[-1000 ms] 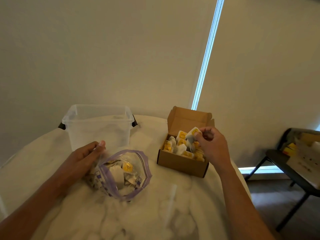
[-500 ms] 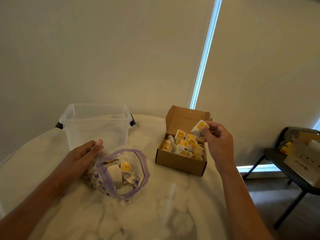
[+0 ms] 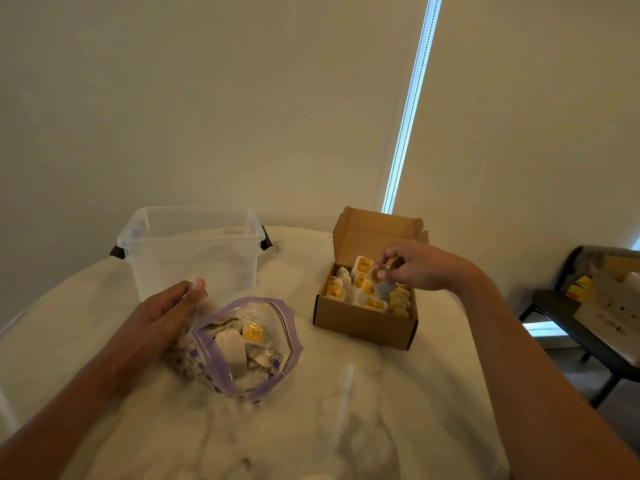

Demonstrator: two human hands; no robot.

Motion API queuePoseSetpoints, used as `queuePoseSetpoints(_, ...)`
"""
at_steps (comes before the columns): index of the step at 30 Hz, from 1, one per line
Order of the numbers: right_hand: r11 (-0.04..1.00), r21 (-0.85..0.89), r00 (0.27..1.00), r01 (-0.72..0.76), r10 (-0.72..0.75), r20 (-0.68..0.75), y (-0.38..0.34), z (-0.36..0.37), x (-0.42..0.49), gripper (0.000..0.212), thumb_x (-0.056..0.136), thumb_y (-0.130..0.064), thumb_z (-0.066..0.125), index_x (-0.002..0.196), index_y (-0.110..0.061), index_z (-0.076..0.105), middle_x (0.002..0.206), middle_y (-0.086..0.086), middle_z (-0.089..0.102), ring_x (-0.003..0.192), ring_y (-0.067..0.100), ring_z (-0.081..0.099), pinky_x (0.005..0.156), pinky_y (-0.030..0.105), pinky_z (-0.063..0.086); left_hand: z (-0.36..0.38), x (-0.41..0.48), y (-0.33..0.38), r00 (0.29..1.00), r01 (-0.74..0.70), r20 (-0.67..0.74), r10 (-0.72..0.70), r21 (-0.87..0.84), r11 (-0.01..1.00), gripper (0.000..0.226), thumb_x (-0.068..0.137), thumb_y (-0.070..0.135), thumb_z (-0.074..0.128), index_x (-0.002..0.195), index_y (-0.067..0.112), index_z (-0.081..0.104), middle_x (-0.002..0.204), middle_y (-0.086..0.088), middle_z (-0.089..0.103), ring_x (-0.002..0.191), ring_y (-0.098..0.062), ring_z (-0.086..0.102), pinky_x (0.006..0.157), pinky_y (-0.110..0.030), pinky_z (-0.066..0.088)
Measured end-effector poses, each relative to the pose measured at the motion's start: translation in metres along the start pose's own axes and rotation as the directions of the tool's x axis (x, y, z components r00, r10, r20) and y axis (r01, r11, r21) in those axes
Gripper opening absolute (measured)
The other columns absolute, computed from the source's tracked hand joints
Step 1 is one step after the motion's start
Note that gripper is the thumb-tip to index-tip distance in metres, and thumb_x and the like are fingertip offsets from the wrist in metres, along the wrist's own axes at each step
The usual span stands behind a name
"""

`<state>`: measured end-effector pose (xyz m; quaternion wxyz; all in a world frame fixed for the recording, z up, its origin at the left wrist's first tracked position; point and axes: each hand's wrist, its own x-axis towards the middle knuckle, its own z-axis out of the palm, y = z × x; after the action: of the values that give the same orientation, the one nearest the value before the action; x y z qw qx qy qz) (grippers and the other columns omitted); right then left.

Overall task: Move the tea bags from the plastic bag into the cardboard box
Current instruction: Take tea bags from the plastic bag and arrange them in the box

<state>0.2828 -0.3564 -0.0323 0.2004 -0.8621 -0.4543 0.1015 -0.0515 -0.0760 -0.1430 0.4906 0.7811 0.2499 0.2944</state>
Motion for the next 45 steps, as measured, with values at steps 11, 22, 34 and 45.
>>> queuePoseSetpoints(11, 0.98, -0.171, 0.987, 0.106, -0.083, 0.14, 0.006, 0.006, 0.015, 0.017, 0.098, -0.033, 0.074, 0.114, -0.031, 0.076, 0.11, -0.009, 0.071, 0.104, 0.012, 0.064, 0.091, 0.033, 0.052, 0.001, 0.006, -0.004, 1.0, 0.009, 0.01, -0.009, 0.021, 1.0, 0.043, 0.102, 0.074, 0.044, 0.104, 0.044, 0.075, 0.095, 0.029, 0.076, 0.099, -0.009, 0.067, 0.091, -0.03, 0.049)
queuePoseSetpoints(22, 0.915, 0.384, 0.964, 0.123, -0.019, -0.265, 0.018, -0.002, -0.013, 0.021, 0.091, -0.013, 0.082, 0.107, -0.025, 0.076, 0.102, -0.004, 0.078, 0.086, 0.017, 0.077, 0.078, 0.031, 0.064, 0.0, 0.0, 0.001, 1.0, -0.017, 0.008, 0.016, 0.042, 0.999, 0.046, 0.104, 0.075, 0.044, 0.106, 0.044, 0.078, 0.104, 0.014, 0.079, 0.11, -0.02, 0.072, 0.103, -0.045, 0.053)
queuePoseSetpoints(34, 0.998, 0.053, 0.967, 0.04, -0.026, -0.252, 0.021, 0.028, 0.001, 0.017, 0.092, -0.016, 0.078, 0.103, -0.028, 0.074, 0.101, -0.009, 0.072, 0.094, 0.011, 0.068, 0.082, 0.03, 0.06, -0.001, 0.001, -0.003, 0.999, -0.037, 0.018, 0.036, 0.03, 0.999, 0.065, 0.101, 0.085, 0.045, 0.109, 0.031, 0.08, 0.097, 0.01, 0.081, 0.101, -0.019, 0.073, 0.093, -0.04, 0.052)
queuePoseSetpoints(45, 0.99, -0.123, 0.931, 0.069, -0.108, -0.348, 0.0, 0.031, -0.002, 0.013, 0.091, -0.043, 0.078, 0.092, -0.033, 0.07, 0.095, -0.014, 0.064, 0.085, 0.006, 0.06, 0.066, 0.019, 0.04, -0.001, 0.002, -0.001, 1.0, -0.017, 0.026, 0.015, 0.064, 0.998, 0.077, 0.094, 0.094, 0.043, 0.105, 0.028, 0.079, 0.095, -0.004, 0.08, 0.098, -0.032, 0.074, 0.092, -0.043, 0.055)
